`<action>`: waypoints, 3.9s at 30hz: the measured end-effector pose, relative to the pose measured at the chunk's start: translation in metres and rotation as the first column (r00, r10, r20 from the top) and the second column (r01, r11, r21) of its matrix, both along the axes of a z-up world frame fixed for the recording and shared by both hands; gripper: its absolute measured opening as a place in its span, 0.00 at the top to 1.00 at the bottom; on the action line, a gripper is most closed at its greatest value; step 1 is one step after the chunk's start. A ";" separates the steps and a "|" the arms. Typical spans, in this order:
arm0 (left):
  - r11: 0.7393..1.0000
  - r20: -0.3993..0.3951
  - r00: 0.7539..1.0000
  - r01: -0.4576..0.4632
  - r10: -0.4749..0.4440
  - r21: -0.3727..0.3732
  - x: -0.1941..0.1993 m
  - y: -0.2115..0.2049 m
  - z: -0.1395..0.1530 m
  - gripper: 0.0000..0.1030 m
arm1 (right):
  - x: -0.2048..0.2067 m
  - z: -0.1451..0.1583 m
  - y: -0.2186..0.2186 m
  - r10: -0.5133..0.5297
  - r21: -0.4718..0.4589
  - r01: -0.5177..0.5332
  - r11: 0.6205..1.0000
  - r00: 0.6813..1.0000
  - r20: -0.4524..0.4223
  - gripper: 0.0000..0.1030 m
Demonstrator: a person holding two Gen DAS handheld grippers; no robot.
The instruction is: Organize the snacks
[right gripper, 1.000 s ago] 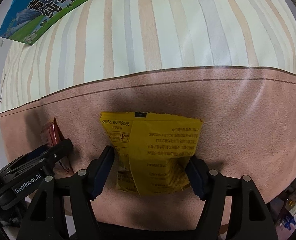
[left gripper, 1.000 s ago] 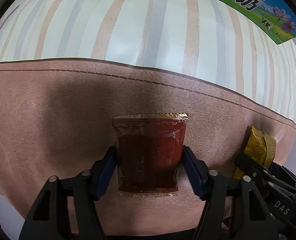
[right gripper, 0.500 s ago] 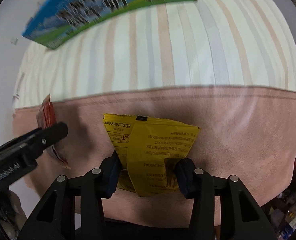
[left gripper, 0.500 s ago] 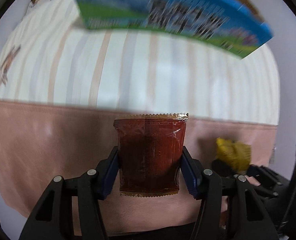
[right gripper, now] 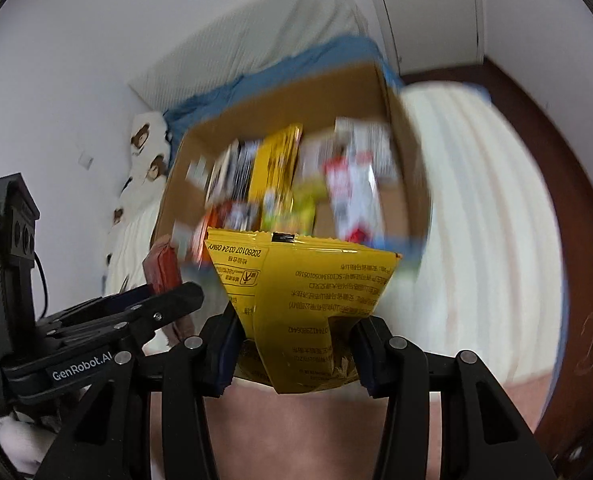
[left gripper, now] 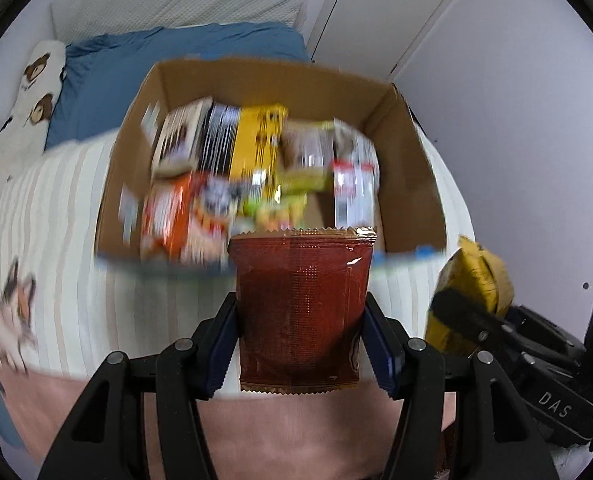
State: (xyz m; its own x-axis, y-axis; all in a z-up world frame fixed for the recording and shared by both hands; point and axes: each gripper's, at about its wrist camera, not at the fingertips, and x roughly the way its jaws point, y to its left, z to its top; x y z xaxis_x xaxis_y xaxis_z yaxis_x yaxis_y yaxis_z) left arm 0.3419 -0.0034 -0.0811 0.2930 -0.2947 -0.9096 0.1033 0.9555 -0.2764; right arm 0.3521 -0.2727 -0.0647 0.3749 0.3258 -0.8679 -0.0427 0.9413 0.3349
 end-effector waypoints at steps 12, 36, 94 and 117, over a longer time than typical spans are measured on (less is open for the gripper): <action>1.000 -0.208 0.978 0.010 -0.011 -0.004 0.138 -0.020 -0.045 0.46 | 0.131 -0.036 0.010 0.022 -0.088 -0.031 0.996 0.994 -0.103 0.51; 0.992 -0.195 0.981 0.005 0.019 0.123 0.136 -0.008 -0.071 0.05 | 0.137 -0.091 0.015 0.030 -0.183 -0.075 0.980 0.970 -0.239 0.06; 0.962 0.460 0.882 -0.207 0.104 0.179 -0.201 -0.005 0.152 0.05 | -0.195 0.175 0.002 0.061 -0.216 0.027 0.976 0.918 0.391 0.01; 0.923 0.504 0.844 -0.322 0.181 0.209 -0.149 0.009 0.124 0.00 | -0.133 0.139 -0.008 -0.005 -0.258 0.118 0.959 0.915 0.403 0.00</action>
